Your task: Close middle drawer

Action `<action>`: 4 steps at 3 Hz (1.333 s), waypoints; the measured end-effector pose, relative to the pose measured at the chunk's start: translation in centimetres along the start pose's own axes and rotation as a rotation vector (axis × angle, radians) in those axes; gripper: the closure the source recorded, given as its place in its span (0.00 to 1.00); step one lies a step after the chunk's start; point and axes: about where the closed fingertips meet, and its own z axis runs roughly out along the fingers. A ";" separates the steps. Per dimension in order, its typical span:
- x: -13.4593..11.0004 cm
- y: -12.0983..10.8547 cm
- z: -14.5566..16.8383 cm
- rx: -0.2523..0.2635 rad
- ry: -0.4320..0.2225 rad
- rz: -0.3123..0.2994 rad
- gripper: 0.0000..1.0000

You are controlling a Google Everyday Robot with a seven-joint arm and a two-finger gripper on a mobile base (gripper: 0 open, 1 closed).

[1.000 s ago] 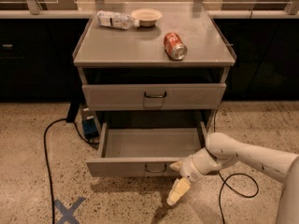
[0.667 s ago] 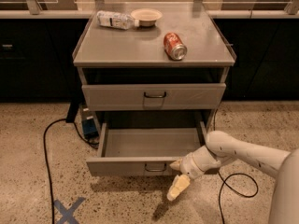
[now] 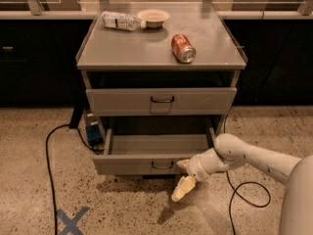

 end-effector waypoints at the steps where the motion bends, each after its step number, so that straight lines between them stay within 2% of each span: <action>1: -0.9 -1.7 -0.5 0.018 0.006 -0.006 0.00; 2: -4.9 -5.6 -1.9 0.055 -0.025 -0.044 0.00; 3: -5.0 -5.6 -1.9 0.057 -0.026 -0.044 0.00; 4: -3.5 -5.6 -1.2 0.048 -0.026 -0.007 0.00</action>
Offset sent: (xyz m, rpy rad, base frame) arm 0.0962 -0.0015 0.0399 0.0065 -0.1066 -0.0336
